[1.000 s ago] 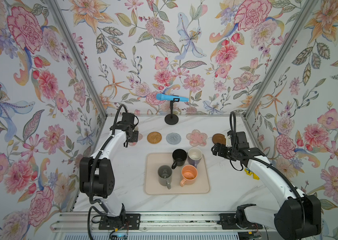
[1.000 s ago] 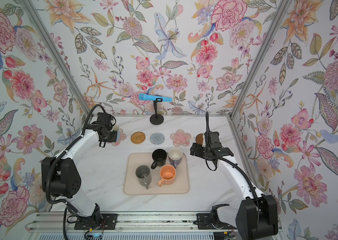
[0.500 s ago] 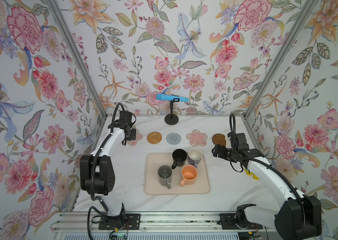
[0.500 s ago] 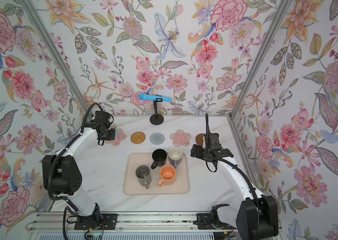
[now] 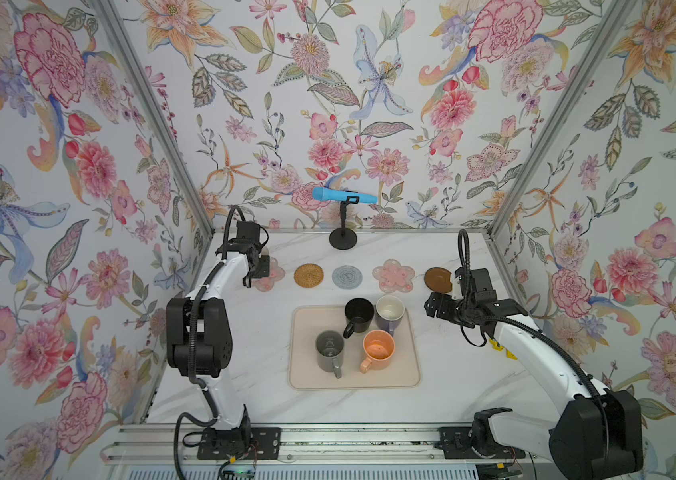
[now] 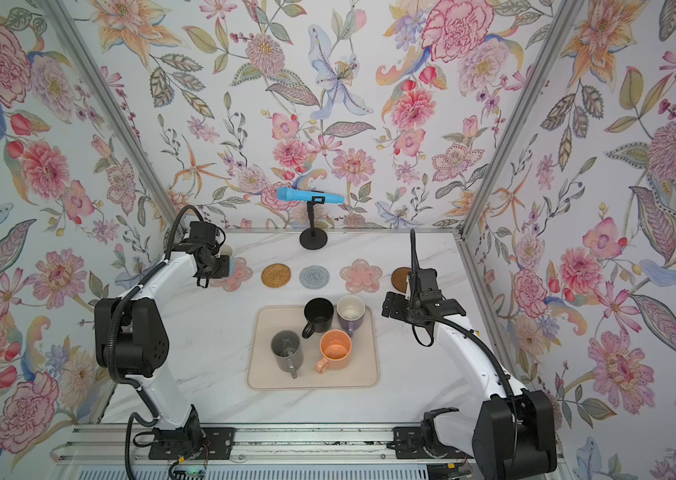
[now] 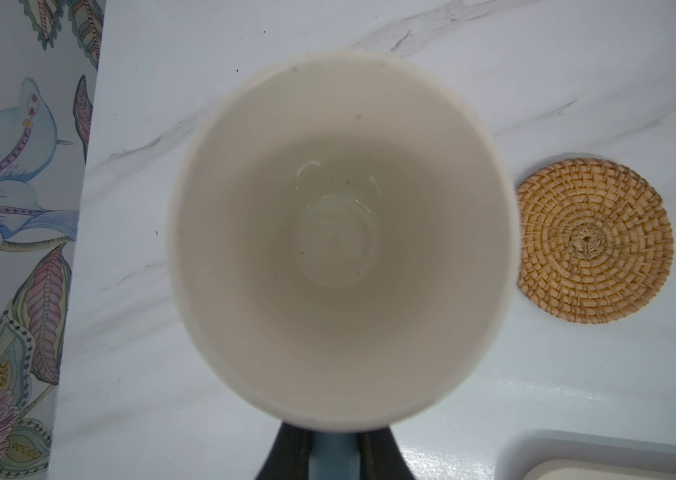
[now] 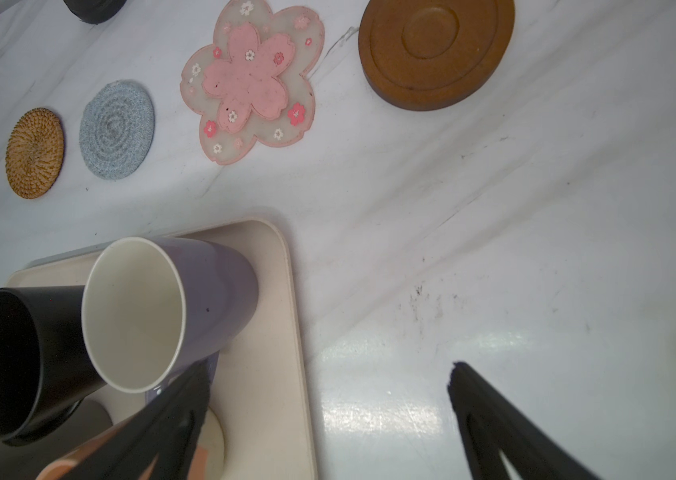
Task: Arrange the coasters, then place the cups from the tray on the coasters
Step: 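Carry the light blue mug with the left gripper toward the nearest pink flower coaster, then lower the light blue mug onto the pink flower coaster and open the left gripper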
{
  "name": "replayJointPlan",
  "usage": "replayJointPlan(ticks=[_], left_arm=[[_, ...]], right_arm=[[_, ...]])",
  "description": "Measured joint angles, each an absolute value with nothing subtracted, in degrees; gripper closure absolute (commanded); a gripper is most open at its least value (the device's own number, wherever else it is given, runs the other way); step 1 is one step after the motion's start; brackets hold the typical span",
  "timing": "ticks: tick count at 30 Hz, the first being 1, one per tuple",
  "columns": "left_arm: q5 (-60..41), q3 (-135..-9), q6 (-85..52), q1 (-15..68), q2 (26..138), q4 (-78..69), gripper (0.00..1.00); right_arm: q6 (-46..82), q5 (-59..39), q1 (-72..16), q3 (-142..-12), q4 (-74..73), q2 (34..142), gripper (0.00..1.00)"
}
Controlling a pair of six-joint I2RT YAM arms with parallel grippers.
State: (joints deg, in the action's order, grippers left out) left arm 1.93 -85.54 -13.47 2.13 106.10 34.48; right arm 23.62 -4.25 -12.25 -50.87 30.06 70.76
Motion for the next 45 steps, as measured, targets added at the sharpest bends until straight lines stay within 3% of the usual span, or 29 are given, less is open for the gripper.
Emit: replayJointPlan(ticks=[45], left_arm=[[-0.05,-87.48,-14.37,0.64,111.28,31.64,1.0]], right_arm=[[23.59,-4.05,-14.61,-54.02,30.3,76.64,0.08]])
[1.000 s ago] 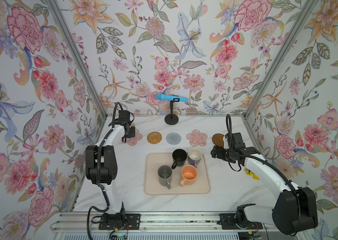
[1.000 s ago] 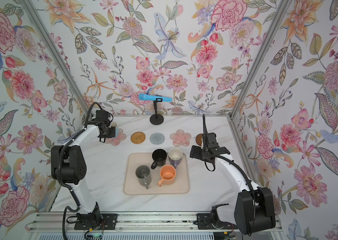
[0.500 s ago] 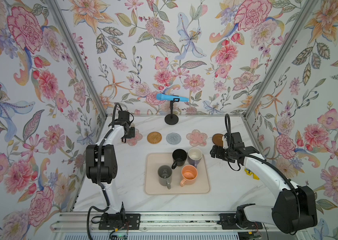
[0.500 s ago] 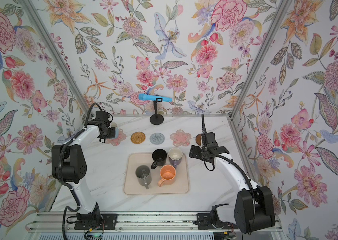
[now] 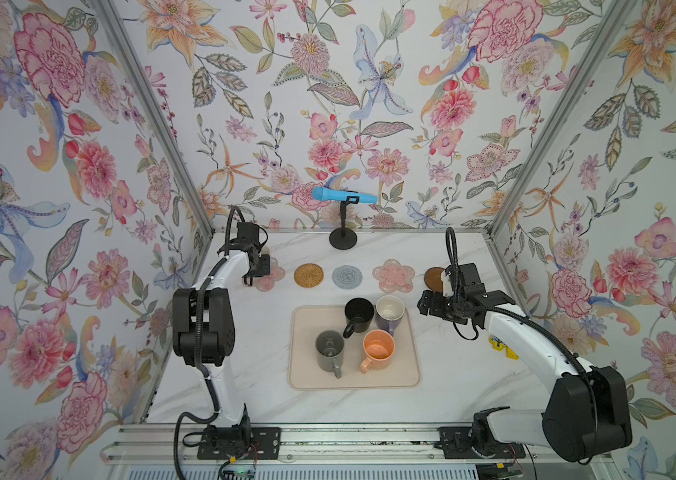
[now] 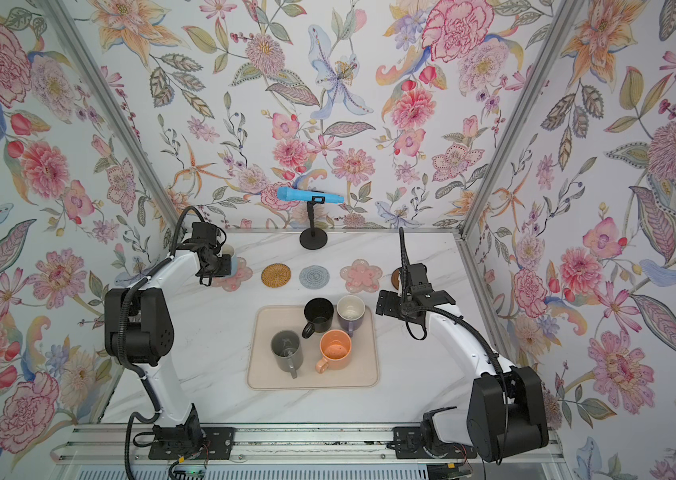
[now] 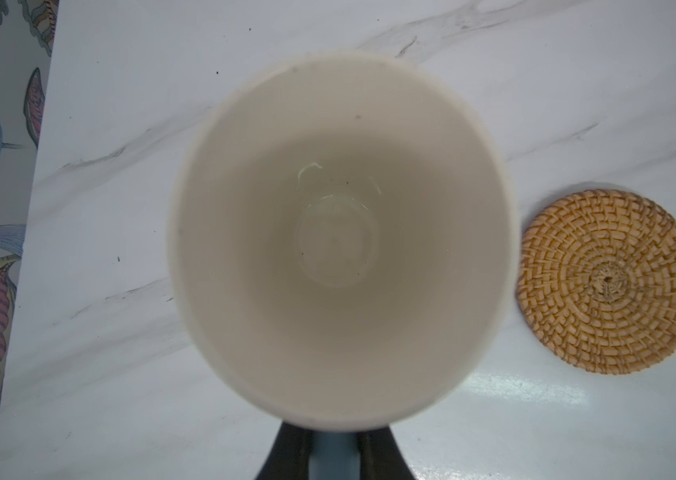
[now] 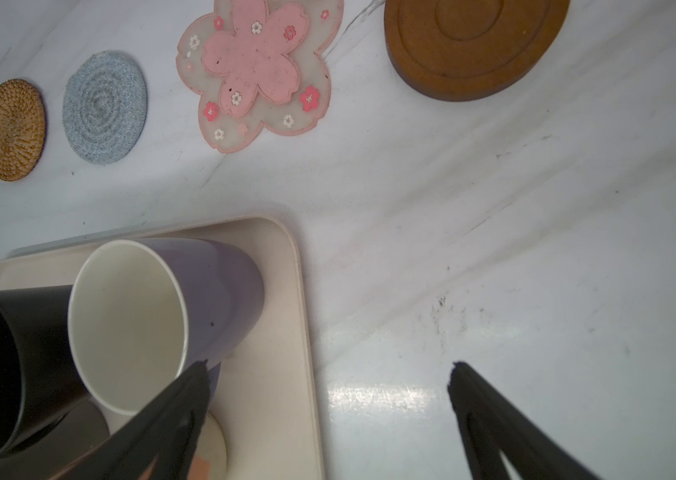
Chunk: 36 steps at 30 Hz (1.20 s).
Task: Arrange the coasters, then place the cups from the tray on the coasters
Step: 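Lower the light blue mug onto the pink flower coaster and open the left gripper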
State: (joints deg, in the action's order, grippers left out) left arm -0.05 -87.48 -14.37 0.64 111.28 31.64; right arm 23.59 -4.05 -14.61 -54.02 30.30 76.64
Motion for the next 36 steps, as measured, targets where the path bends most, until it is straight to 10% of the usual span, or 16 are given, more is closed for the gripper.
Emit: replayJointPlan(ticks=[24,33,36], left_arm=[[-1.08,-85.82,-14.81,0.32,111.68,30.85,1.0],[-0.82,-85.49,-15.03,0.32,111.66,30.72,0.81],[-0.75,-85.14,-15.33,0.27,111.66,29.93,0.6]], right_arm=[[23.59,-4.03,-15.05,-54.02,30.28,77.1,0.08],[23.59,-4.01,-15.31,-54.04,30.28,77.17,0.08],[23.59,-4.03,-15.42,-54.08,30.28,77.17,0.08]])
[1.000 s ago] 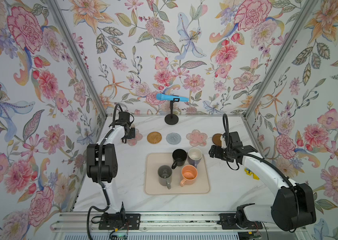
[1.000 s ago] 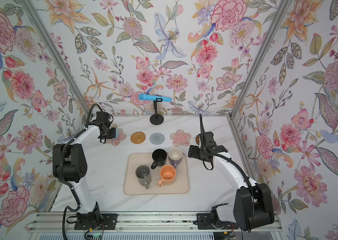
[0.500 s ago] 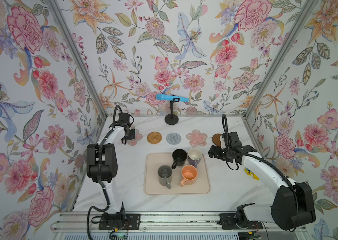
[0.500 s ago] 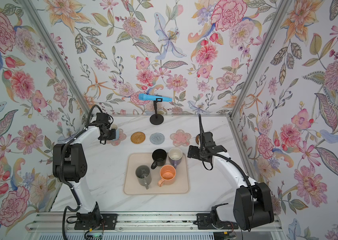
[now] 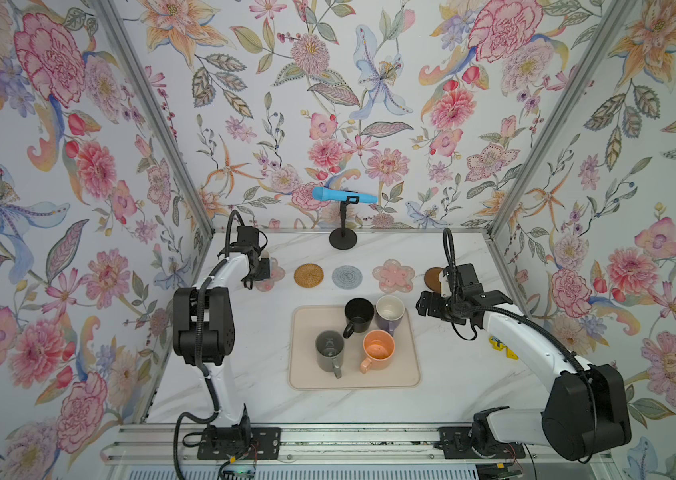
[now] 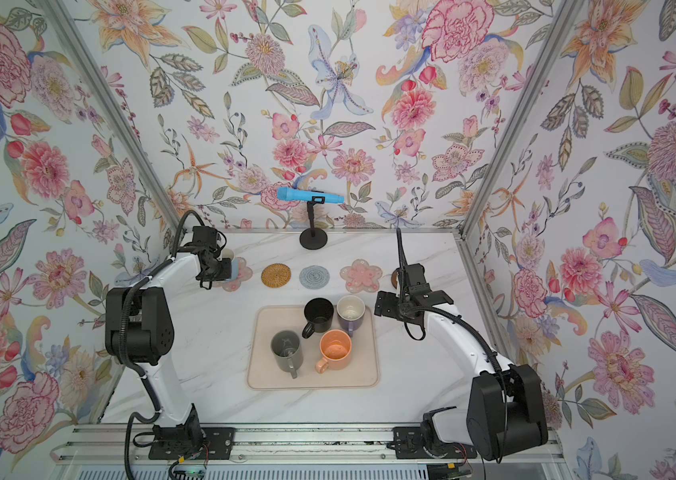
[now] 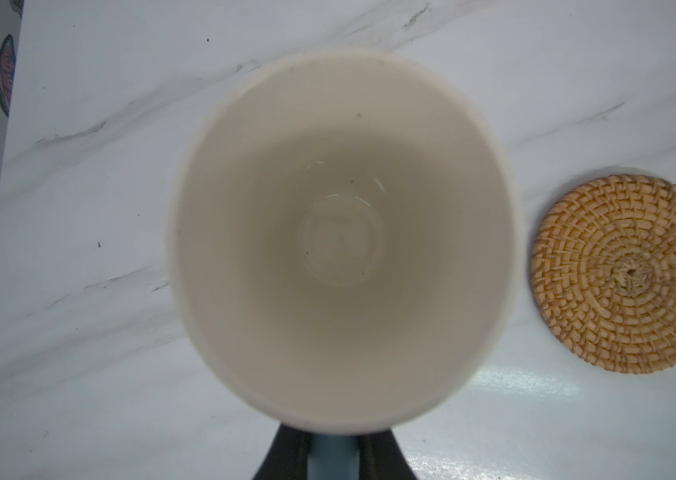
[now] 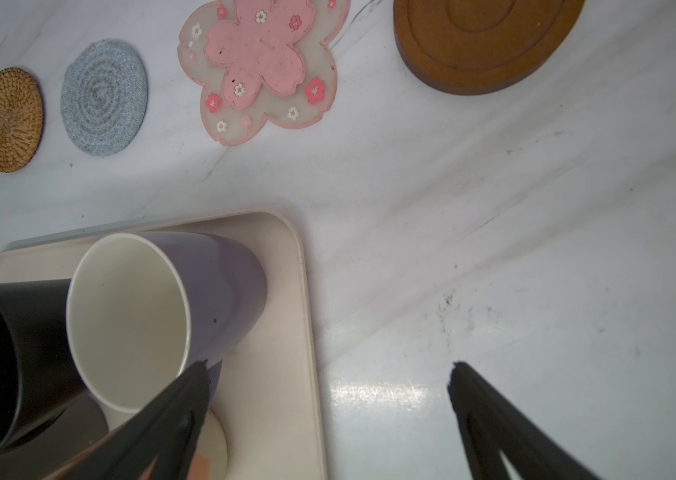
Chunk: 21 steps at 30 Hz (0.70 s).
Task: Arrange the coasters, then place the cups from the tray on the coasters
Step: 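Lower the light blue mug onto the pink flower coaster and open the left gripper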
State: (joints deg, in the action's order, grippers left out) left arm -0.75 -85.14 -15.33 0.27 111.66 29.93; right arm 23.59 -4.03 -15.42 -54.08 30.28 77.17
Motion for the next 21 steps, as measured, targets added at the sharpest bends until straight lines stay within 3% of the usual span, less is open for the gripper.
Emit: replayJointPlan(ticks=[5,6,7,14,21], left_arm=[[-0.89,-84.4,-15.64,0.27,111.66,28.53,0.35],[-0.89,-84.38,-15.66,0.27,111.66,28.25,0.25],[-0.89,-84.31,-15.42,0.27,111.66,28.1,0.02],[-1.39,-79.75,-15.68,0.27,109.4,24.6,0.01],[-1.06,-64.31,-17.04,0.27,93.36,14.35,0.01]], right_arm=[[23.59,-3.99,-15.55,-54.11,30.28,77.17,0.08],[23.59,-3.95,-15.64,-54.11,30.28,77.17,0.08],[23.59,-3.95,-15.73,-54.11,30.28,77.17,0.08],[23.59,-3.86,-15.79,-54.13,30.28,77.17,0.08],[23.59,-3.84,-16.45,-54.13,30.28,77.14,0.08]])
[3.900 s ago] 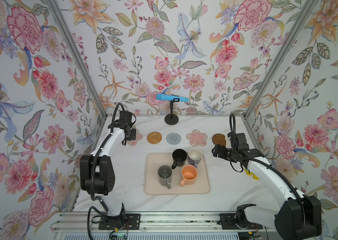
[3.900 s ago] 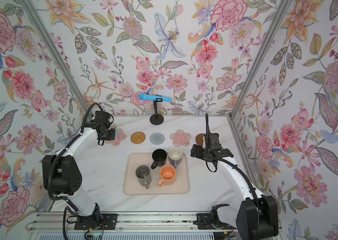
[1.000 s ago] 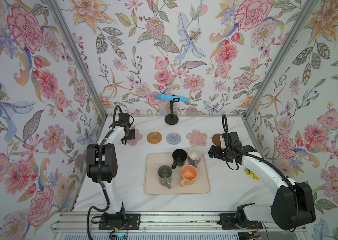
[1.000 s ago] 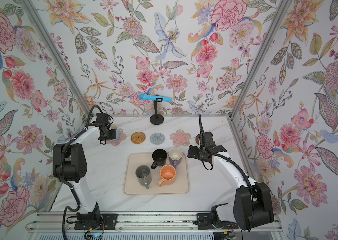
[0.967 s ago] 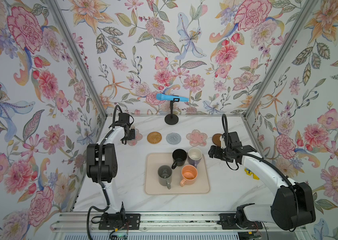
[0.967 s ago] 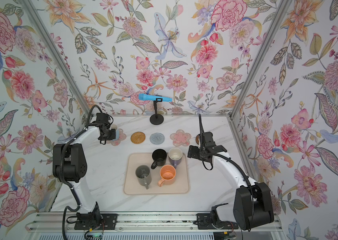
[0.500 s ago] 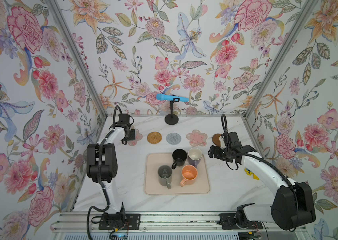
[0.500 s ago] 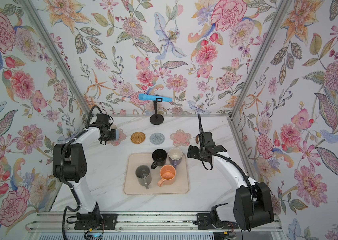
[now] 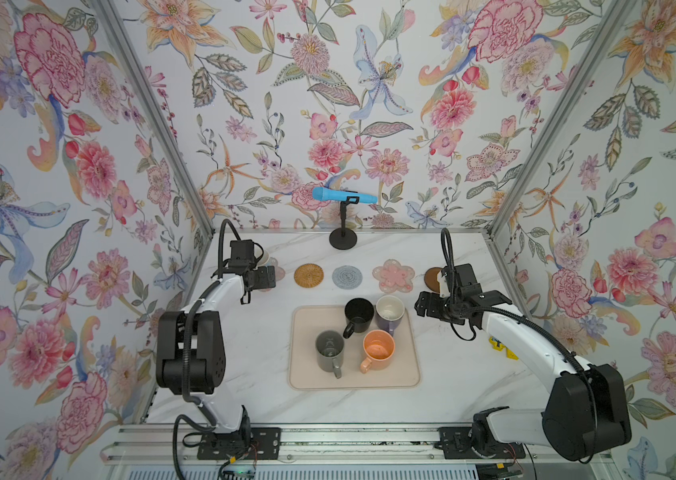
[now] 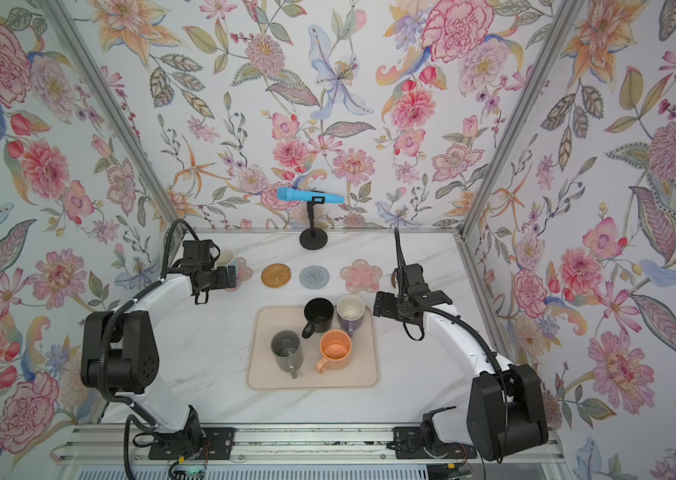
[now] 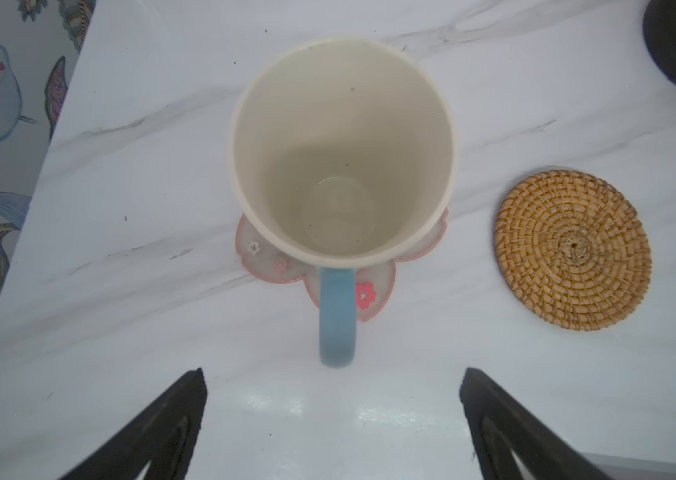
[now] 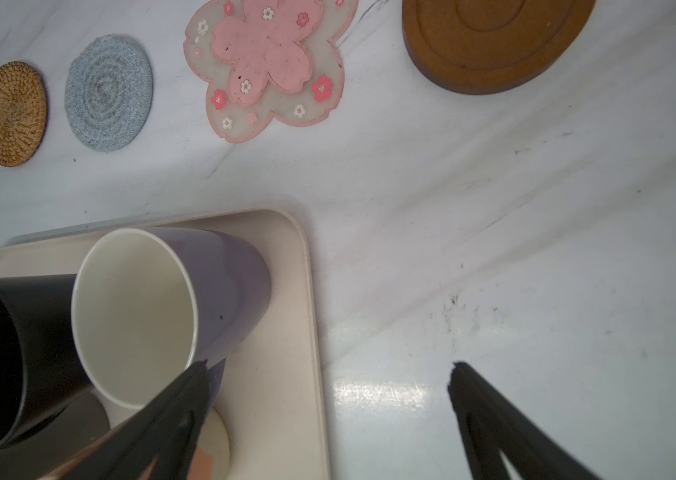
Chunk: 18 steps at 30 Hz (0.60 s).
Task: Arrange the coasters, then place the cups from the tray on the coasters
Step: 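Raise the left gripper off the light blue mug and draw it back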
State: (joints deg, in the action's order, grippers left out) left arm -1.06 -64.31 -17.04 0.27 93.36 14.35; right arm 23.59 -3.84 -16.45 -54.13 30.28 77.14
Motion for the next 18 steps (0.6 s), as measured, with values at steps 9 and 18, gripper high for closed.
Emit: replayJointPlan(ticks=[9,18], left_arm=[[-1.3,-55.96,-19.64,0.4,81.58,5.23,0.01],[-0.56,-44.84,-20.99,4.34,67.7,0.38,0.01]], right_arm=[[23.62,-3.81,-16.91,-54.11,30.2,75.5,0.08],[23.88,-3.81,-17.28,-53.3,29.39,72.29,0.08]])
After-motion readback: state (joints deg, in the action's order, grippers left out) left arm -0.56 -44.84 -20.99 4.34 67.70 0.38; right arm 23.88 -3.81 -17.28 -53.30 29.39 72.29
